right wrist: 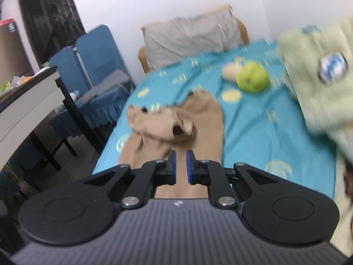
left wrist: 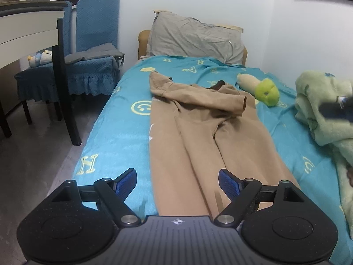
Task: Fold clothes
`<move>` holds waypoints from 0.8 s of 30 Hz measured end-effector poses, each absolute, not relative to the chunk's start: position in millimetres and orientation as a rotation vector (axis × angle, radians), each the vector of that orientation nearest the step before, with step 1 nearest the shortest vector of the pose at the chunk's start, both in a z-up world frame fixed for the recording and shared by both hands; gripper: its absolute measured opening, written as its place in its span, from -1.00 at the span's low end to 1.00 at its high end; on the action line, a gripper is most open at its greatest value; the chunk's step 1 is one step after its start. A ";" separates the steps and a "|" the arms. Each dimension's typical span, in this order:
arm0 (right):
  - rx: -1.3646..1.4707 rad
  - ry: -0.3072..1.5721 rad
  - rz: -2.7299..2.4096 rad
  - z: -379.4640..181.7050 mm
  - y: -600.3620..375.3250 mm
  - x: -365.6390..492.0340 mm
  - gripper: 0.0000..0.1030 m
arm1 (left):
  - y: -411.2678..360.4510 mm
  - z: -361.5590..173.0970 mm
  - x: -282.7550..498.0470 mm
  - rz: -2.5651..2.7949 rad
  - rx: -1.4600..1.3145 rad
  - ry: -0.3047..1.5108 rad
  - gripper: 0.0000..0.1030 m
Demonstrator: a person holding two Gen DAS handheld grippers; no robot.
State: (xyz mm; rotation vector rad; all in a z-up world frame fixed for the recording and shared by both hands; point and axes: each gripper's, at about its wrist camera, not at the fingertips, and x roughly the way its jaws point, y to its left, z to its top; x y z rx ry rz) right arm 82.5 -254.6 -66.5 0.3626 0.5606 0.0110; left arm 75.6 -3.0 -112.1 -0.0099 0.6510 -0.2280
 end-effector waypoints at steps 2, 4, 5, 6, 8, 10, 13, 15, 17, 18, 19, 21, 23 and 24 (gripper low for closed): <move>0.374 0.572 0.001 -67.2 -253.8 72.7 -0.74 | -1.8 -111.8 74.0 -0.240 -0.024 0.651 0.61; 0.369 0.567 -0.004 -66.1 -250.5 66.8 -0.74 | -2.2 -111.7 74.7 -0.247 -0.034 0.648 0.61; 0.354 0.570 -0.003 -65.9 -248.3 66.1 -0.69 | -2.4 -111.8 75.2 -0.249 -0.038 0.642 0.61; 0.334 0.570 -0.002 -65.6 -246.2 65.9 -0.21 | -2.5 -111.7 75.4 -0.250 -0.041 0.635 0.61; 0.314 0.546 0.001 -64.9 -244.6 65.0 0.86 | -3.6 -111.4 77.3 -0.256 -0.050 0.626 0.61; 0.305 0.512 -0.010 -63.3 -244.0 64.2 1.00 | -4.8 -111.1 79.8 -0.259 -0.059 0.619 0.61; 0.308 0.504 -0.019 -59.5 -245.4 64.9 1.00 | -5.4 -110.6 84.5 -0.260 -0.083 0.613 0.61; 0.316 0.498 -0.028 -57.1 -247.5 64.4 1.00 | -5.9 -110.3 91.7 -0.268 -0.111 0.623 0.61; 0.346 0.497 -0.050 -55.4 -255.1 63.3 1.00 | -8.1 -108.3 105.5 -0.281 -0.153 0.646 0.60; 0.366 0.496 -0.065 -55.2 -260.1 63.1 1.00 | -10.4 -106.7 113.6 -0.289 -0.174 0.658 0.60; 0.384 0.495 -0.082 -55.6 -264.7 63.1 1.00 | -14.0 -104.2 123.5 -0.299 -0.192 0.669 0.59; 0.417 0.494 -0.118 -56.8 -273.9 63.6 1.00 | -24.0 -97.5 146.2 -0.324 -0.225 0.681 0.58; 0.440 0.504 -0.149 -60.8 -282.5 67.3 1.00 | -37.8 -91.6 174.5 -0.343 -0.258 0.698 0.57; 0.456 0.515 -0.158 -64.1 -286.7 70.4 1.00 | -46.5 -90.6 191.3 -0.354 -0.279 0.716 0.54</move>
